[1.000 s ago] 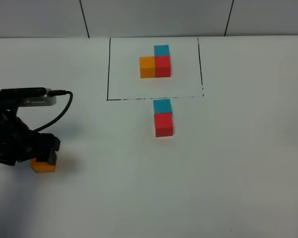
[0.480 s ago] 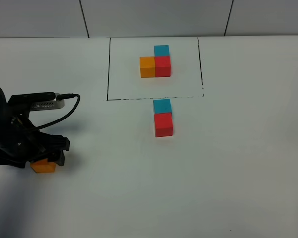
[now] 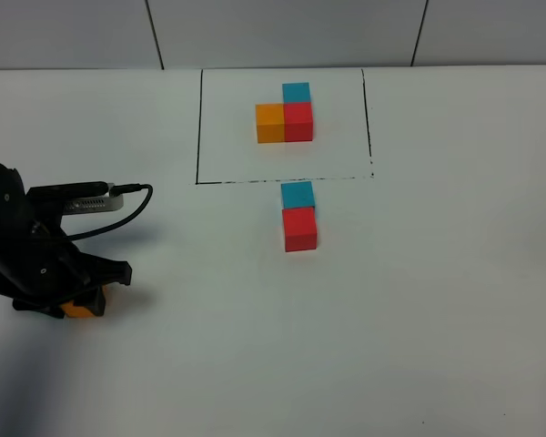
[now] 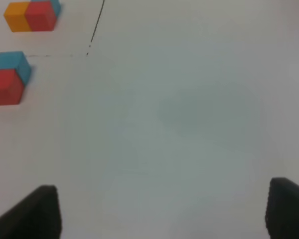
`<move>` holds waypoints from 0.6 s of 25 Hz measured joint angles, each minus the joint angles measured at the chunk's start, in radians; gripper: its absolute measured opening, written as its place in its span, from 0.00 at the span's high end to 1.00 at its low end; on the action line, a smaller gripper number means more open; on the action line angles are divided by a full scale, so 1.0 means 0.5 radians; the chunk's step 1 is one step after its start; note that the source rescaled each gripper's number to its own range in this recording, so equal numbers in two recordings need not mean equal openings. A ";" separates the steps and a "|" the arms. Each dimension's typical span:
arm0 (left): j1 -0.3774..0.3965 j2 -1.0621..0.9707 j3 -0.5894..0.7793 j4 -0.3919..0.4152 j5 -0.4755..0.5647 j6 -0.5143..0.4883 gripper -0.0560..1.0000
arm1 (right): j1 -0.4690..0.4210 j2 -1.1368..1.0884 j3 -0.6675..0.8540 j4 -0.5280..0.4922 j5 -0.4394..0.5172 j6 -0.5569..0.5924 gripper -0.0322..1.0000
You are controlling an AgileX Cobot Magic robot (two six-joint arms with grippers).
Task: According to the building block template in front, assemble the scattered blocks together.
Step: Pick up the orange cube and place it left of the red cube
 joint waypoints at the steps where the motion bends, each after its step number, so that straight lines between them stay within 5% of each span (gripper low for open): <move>1: 0.000 0.002 -0.040 0.006 0.069 0.017 0.94 | 0.000 0.000 0.000 0.000 0.000 0.000 0.31; 4: -0.023 0.002 -0.220 0.064 0.320 0.195 0.94 | 0.000 0.000 0.000 0.000 0.000 0.000 0.31; 7: -0.131 0.002 -0.439 0.180 0.523 0.612 0.94 | 0.000 0.000 0.000 0.000 0.000 0.000 0.31; 11: -0.346 0.034 -0.700 0.246 0.612 1.326 0.94 | 0.000 0.000 0.000 0.000 0.000 0.000 0.31; 15: -0.519 0.213 -0.963 0.177 0.649 1.724 0.94 | 0.000 0.000 0.000 0.000 0.000 0.000 0.31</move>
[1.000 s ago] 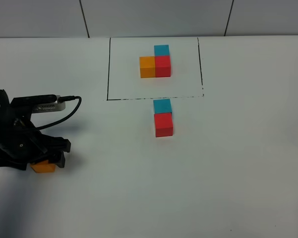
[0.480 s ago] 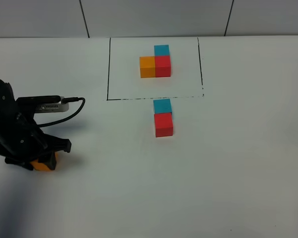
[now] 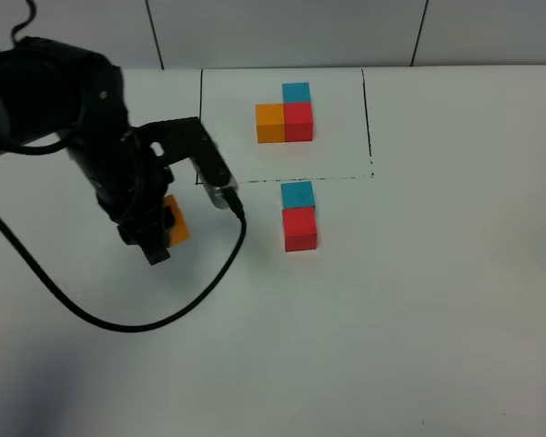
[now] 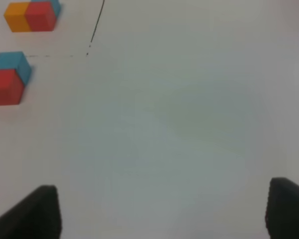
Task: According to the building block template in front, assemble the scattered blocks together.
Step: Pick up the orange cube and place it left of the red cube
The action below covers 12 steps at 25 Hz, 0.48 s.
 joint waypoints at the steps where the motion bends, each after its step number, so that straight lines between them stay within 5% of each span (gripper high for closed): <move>1: -0.037 0.052 -0.063 -0.004 0.015 0.065 0.94 | 0.000 0.000 0.000 0.000 0.000 0.000 0.31; 6: -0.173 0.333 -0.336 -0.013 0.092 0.307 0.94 | 0.000 0.000 0.000 0.000 0.000 0.000 0.31; 12: -0.248 0.497 -0.544 -0.063 0.188 0.357 0.94 | 0.000 0.000 0.000 0.000 0.000 0.000 0.31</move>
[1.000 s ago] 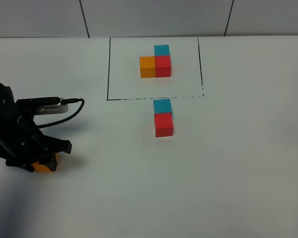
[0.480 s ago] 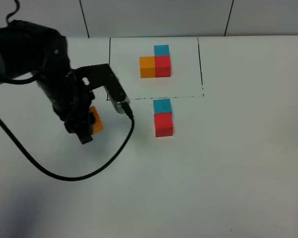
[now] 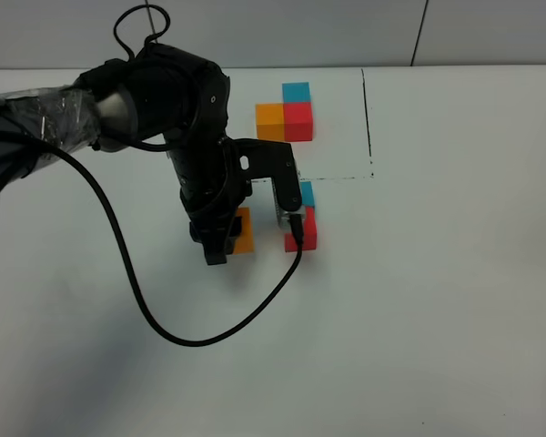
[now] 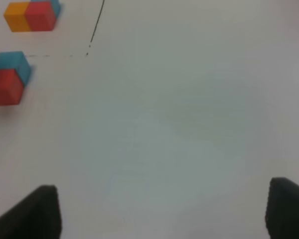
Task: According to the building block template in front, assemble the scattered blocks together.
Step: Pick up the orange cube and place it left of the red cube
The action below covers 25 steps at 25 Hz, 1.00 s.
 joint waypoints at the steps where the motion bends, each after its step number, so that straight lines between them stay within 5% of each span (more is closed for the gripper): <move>1: 0.000 0.002 -0.010 -0.017 0.003 0.003 0.94 | 0.000 0.000 0.000 0.000 0.000 0.000 0.31; 25: 0.000 0.203 -0.016 -0.038 -0.204 0.051 0.94 | 0.000 0.000 0.000 0.000 0.000 0.000 0.31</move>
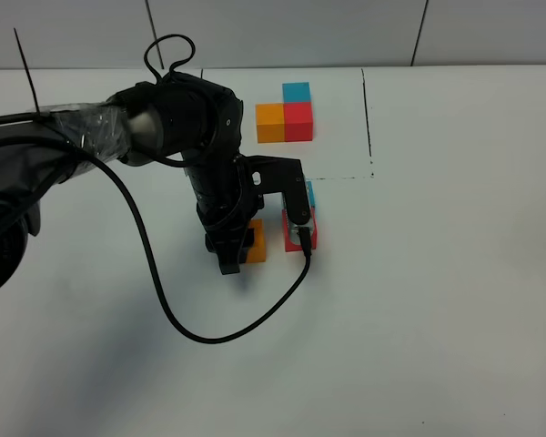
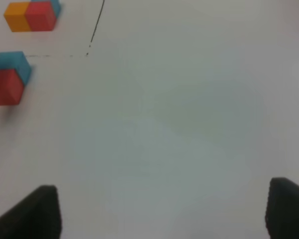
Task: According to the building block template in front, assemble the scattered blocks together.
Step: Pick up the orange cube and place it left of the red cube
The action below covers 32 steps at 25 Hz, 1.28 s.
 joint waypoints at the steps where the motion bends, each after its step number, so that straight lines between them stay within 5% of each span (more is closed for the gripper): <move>1: 0.000 0.002 -0.002 0.000 0.000 0.000 0.94 | 0.000 0.000 0.000 0.000 0.000 0.000 0.31; 32: 0.000 0.016 -0.011 -0.052 -0.195 0.107 0.94 | 0.000 0.000 0.000 0.000 -0.002 0.000 0.31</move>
